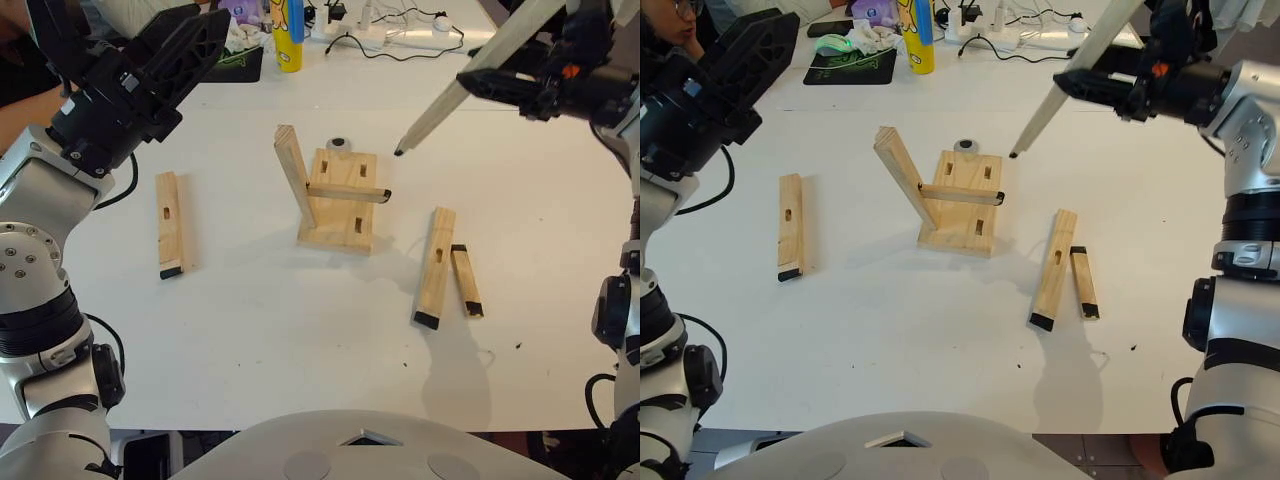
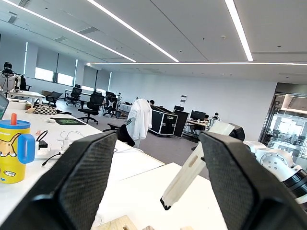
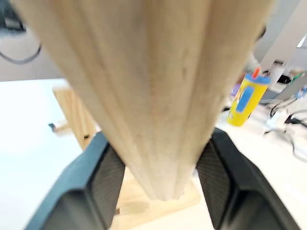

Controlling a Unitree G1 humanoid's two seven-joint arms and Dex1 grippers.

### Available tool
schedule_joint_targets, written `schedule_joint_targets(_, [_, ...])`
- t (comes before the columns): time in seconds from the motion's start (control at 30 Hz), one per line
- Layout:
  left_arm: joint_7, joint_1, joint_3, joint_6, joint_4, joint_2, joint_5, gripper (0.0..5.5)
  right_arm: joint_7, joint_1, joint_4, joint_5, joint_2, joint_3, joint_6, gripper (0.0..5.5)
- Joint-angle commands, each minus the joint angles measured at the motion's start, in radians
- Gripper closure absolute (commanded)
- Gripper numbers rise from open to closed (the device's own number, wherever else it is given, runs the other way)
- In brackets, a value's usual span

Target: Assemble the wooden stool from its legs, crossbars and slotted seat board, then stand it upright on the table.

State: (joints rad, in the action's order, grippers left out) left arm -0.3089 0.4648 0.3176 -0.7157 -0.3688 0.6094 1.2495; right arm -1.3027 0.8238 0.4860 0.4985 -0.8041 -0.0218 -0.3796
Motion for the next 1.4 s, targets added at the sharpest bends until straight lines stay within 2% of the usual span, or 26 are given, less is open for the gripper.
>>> schedule_joint_targets(0.03, [0.003, 0.010, -0.044, -0.007, 0.017, -0.040, -0.031, 2.31, -0.014, -0.099, -0.017, -0.032, 0.049, 0.016, 0.030, 3.43])
schedule_joint_targets(0.3, [-0.001, 0.021, -0.117, -0.027, 0.040, -0.087, -0.093, 2.31, 0.005, -0.190, -0.056, -0.062, 0.107, 0.015, 0.048, 3.43])
schedule_joint_targets(0.87, [-0.022, -0.031, -0.095, -0.027, 0.075, -0.117, -0.170, 2.31, 0.098, -0.394, -0.380, 0.025, 0.168, -0.019, -0.095, 3.44])
schedule_joint_targets(1.17, [-0.040, -0.022, -0.095, -0.023, 0.102, -0.125, -0.196, 2.31, 0.160, -0.480, -0.518, 0.075, 0.162, -0.057, -0.162, 3.44])
schedule_joint_targets(1.4, [-0.054, -0.017, -0.090, -0.025, 0.108, -0.132, -0.207, 2.31, 0.172, -0.413, -0.447, 0.058, 0.105, -0.130, -0.122, 3.44])
